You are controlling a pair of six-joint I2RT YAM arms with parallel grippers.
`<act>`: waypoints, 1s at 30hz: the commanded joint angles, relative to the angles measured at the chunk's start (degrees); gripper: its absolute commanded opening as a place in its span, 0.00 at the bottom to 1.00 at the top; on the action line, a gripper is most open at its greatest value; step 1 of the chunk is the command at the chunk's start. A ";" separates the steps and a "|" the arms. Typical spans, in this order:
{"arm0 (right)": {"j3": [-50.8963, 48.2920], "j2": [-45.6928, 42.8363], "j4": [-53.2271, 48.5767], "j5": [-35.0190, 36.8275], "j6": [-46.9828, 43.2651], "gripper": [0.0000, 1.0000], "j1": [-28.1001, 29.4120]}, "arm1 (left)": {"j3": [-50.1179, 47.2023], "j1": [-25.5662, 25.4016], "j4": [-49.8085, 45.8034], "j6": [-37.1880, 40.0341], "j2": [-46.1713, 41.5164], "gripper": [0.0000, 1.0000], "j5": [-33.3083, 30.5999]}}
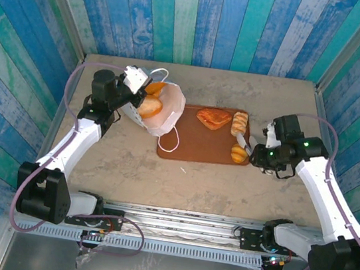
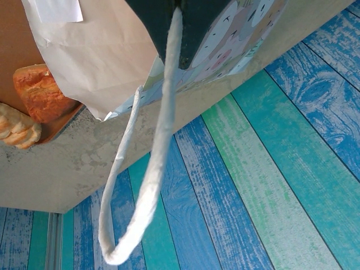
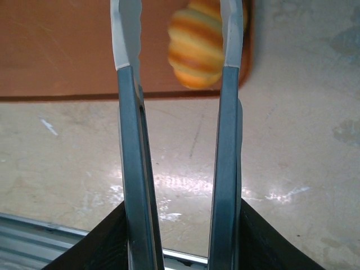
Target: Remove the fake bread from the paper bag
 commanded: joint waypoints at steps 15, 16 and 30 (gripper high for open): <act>11.45 3.74 12.94 -1.05 2.07 0.46 21.72 | 0.16 -0.03 0.90 0.41 -1.77 0.00 2.05; 12.71 5.42 13.43 -0.08 1.42 0.47 24.13 | 0.17 -0.03 0.83 0.43 -1.78 0.01 2.14; 31.45 28.72 12.15 12.86 -12.67 0.49 38.07 | 0.42 -0.08 0.31 0.52 -2.00 0.00 2.19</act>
